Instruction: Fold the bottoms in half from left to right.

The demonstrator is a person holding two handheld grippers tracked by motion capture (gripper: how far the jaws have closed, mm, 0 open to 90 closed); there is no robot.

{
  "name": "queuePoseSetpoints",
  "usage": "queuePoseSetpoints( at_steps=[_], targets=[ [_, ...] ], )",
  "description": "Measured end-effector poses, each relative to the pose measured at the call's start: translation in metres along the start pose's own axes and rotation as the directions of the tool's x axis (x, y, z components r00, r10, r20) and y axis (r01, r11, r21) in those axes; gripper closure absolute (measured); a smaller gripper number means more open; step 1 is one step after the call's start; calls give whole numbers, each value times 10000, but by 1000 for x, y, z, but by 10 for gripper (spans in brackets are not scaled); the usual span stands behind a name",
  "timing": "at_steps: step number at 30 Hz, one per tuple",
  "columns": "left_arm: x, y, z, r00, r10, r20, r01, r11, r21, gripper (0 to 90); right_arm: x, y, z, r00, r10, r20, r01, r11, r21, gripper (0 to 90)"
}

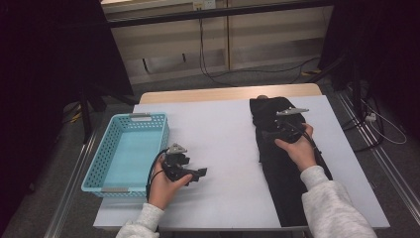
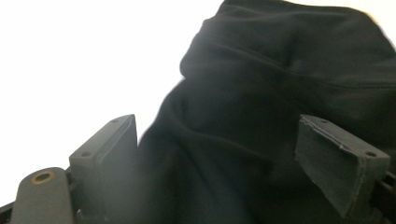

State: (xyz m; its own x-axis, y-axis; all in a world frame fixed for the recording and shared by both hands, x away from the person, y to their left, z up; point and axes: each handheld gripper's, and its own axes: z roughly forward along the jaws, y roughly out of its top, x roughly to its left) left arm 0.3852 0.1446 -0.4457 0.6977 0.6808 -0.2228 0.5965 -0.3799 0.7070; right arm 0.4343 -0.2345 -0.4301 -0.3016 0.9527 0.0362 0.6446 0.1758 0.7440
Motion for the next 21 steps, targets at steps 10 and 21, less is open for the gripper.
queuePoseSetpoints(
  at_steps=[10, 21],
  targets=[
    [-1, 0, 1, 9999, 86, -57, -86, 10000, -5, 137, 2, 3, 15, 9997, 246, -42, -248, 9990, -376, 138],
    [0, 0, 1, 9999, 148, -17, -148, 9998, 128, 138, 11, 9, 28, 10000, -64, 23, 64, 9996, -264, 136]
  ],
)
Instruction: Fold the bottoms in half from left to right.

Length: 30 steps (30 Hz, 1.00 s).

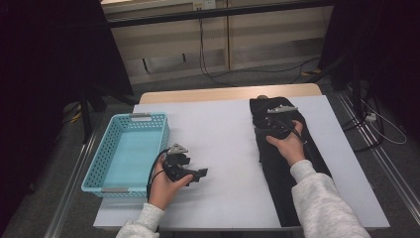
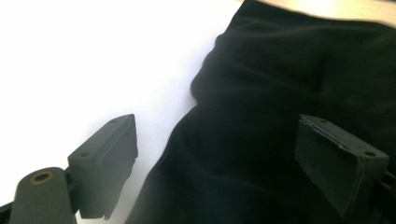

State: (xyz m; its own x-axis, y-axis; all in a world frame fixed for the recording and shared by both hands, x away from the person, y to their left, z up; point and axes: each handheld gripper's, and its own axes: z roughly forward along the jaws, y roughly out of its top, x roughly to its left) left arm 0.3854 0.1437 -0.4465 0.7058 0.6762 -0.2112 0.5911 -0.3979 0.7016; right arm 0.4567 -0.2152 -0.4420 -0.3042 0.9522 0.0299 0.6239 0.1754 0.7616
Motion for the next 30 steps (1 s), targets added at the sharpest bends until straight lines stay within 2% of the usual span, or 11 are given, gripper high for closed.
queuePoseSetpoints(
  at_steps=[6, 8, 11, 14, 19, 21, 25, 28, 30],
  targets=[
    [0, 0, 0, 10000, -89, 27, 89, 9999, -87, 138, 6, -6, 15, 9998, -171, 82, 168, 9993, 344, 134],
    [0, 0, 0, 10000, -58, 22, 59, 9999, -82, 138, 8, -8, 20, 9997, -210, 98, 204, 9984, 519, 162],
    [1, 0, -1, 10000, -89, 23, 89, 9999, -77, 139, 9, -11, 25, 9989, -336, 326, 316, 9977, 597, 170],
    [1, 0, -1, 10000, -80, 3, 80, 9999, -105, 139, 7, -10, 24, 9986, -140, 514, 115, 9987, 492, 269],
    [1, 1, -2, 9999, -130, 50, 130, 9998, -129, 139, -1, -13, 21, 9980, -134, 624, 114, 9994, 336, 431],
    [1, 1, -3, 9999, -130, 52, 131, 9998, -164, 139, -3, -13, 19, 9972, -133, 741, 106, 9993, 360, 522],
    [1, 1, -3, 9999, -112, 47, 113, 9998, -166, 139, -6, -13, 18, 9968, -84, 795, 60, 9995, 301, 625],
    [1, 1, -3, 9999, -81, 82, 83, 9998, -159, 140, -10, -13, 17, 9963, -7, 864, -16, 9997, 258, 759],
    [1, 1, -3, 9999, -92, 56, 93, 9998, -174, 140, -13, -14, 17, 9969, 99, 776, -115, 9997, 211, 804]
  ],
)
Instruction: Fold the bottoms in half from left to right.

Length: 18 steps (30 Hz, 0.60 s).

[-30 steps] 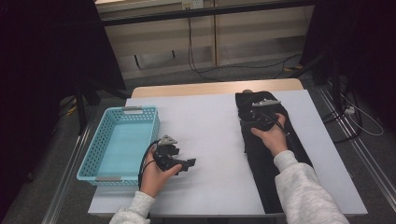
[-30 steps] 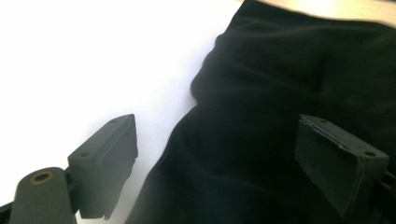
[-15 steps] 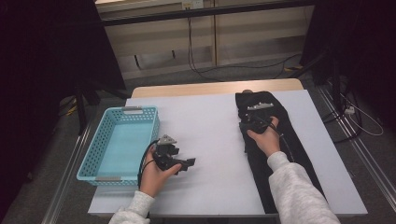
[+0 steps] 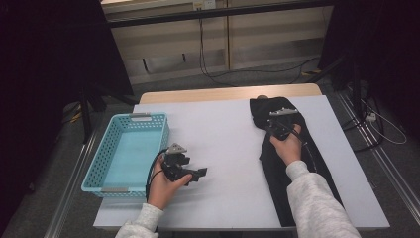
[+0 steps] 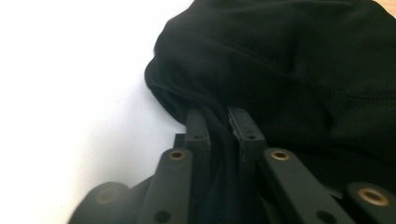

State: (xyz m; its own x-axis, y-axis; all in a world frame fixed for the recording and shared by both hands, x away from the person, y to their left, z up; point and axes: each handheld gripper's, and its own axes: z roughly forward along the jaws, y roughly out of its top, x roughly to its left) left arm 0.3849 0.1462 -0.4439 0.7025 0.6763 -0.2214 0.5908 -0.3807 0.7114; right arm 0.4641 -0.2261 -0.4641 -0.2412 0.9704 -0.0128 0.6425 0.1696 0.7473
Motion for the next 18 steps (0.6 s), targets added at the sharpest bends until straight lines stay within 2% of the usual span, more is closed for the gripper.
queuePoseSetpoints(
  at_steps=[6, 12, 18],
  targets=[
    [0, 0, 0, 10000, -68, 4, 68, 10000, -41, 140, -5, 0, -2, 9990, 146, -415, -149, 9999, -78, 832],
    [0, 0, 0, 10000, 5, -30, -5, 10000, 57, 140, -5, 0, -3, 9945, -236, -1025, 225, 9997, -125, 835],
    [-2, 0, 2, 10000, 16, -84, -16, 9999, 108, 140, -1, 1, -4, 9889, -322, -1451, 304, 9994, -145, 848]
  ],
)
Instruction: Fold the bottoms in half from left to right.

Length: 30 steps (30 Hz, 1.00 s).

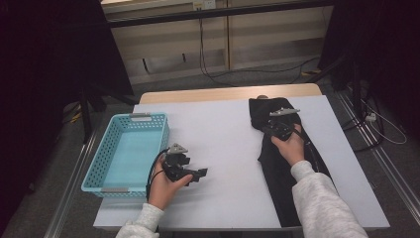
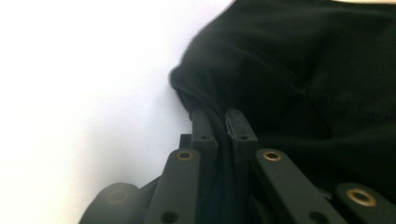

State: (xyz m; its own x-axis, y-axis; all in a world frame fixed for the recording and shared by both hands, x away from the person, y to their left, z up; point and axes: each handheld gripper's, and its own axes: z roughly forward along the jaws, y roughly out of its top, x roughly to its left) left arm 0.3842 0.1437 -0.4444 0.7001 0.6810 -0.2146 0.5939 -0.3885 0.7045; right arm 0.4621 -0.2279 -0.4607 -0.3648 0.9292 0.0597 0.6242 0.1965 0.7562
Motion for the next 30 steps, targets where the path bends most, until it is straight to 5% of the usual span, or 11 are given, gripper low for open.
queuePoseSetpoints(
  at_steps=[8, 13, 24, 28, 30],
  targets=[
    [-1, 0, 1, 10000, 18, 21, -19, 10000, 49, 140, 18, 5, -1, 9975, -591, -381, 592, 9982, 10, 856],
    [-1, 0, 1, 10000, 66, 29, -66, 9999, 78, 140, 9, 2, -2, 9986, -24, -533, 28, 10000, 81, 857],
    [-2, 0, 1, 10000, 81, -8, -80, 10000, 36, 140, 15, 3, -2, 9962, -303, -815, 318, 9993, 172, 858],
    [-3, 1, 1, 10000, 57, -11, -57, 10000, 11, 140, 15, 3, -2, 9988, -480, -101, 479, 9988, -74, 817],
    [-3, 1, 1, 10000, 70, -1, -70, 10000, 27, 140, 12, 4, -2, 9988, -352, 350, 363, 9988, -321, 620]
  ],
)
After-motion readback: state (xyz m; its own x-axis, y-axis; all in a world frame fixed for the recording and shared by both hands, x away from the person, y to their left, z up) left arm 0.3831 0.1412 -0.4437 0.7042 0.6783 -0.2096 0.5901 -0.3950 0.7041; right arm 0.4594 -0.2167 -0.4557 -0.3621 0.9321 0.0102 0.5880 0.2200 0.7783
